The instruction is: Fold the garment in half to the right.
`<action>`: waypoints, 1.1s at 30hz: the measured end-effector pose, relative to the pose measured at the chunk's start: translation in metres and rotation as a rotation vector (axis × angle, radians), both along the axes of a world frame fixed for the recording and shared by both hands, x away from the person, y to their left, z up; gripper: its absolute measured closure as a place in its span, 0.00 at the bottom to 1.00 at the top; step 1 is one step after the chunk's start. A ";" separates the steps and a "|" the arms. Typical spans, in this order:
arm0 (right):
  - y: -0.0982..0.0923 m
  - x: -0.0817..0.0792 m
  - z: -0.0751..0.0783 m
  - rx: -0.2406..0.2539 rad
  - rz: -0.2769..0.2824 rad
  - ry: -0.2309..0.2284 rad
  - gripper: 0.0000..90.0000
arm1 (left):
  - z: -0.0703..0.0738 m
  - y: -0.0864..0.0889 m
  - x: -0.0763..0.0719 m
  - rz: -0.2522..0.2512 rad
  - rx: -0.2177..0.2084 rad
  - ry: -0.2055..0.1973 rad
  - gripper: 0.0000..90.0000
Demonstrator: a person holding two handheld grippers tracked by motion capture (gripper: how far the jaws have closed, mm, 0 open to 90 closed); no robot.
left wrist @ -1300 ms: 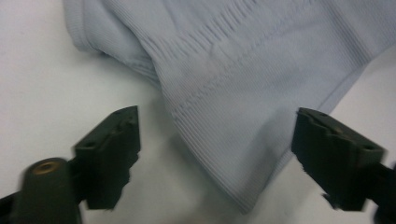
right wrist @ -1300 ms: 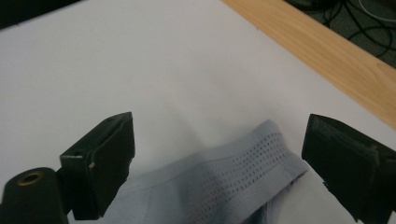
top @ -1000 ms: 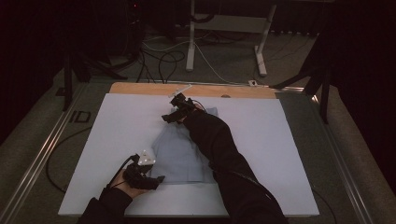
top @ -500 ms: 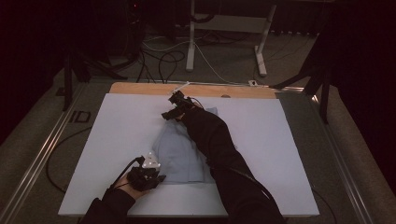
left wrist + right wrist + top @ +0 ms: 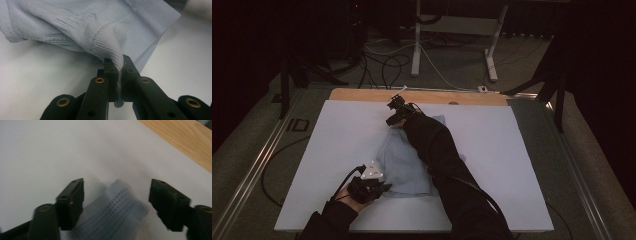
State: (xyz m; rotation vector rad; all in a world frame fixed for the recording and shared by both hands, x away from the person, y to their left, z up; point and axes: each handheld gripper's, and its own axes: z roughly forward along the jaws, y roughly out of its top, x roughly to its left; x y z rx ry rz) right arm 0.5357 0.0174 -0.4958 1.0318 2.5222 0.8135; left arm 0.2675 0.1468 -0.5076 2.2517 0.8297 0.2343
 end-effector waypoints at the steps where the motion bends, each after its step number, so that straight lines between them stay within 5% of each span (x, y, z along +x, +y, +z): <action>1: 0.002 0.000 0.000 -0.006 -0.014 0.001 0.39 | 0.000 0.000 0.000 -0.004 0.000 0.000 0.97; 16: 0.018 0.003 -0.017 -0.100 -0.032 0.000 0.71 | -0.002 0.000 0.000 -0.006 0.006 -0.009 0.97; 26: 0.016 0.002 -0.014 -0.113 -0.017 -0.004 0.96 | -0.002 0.000 0.000 -0.015 0.003 -0.010 0.97; 33: 0.014 0.001 -0.008 -0.115 0.012 -0.026 0.97 | 0.000 -0.001 -0.001 -0.023 0.007 -0.016 0.97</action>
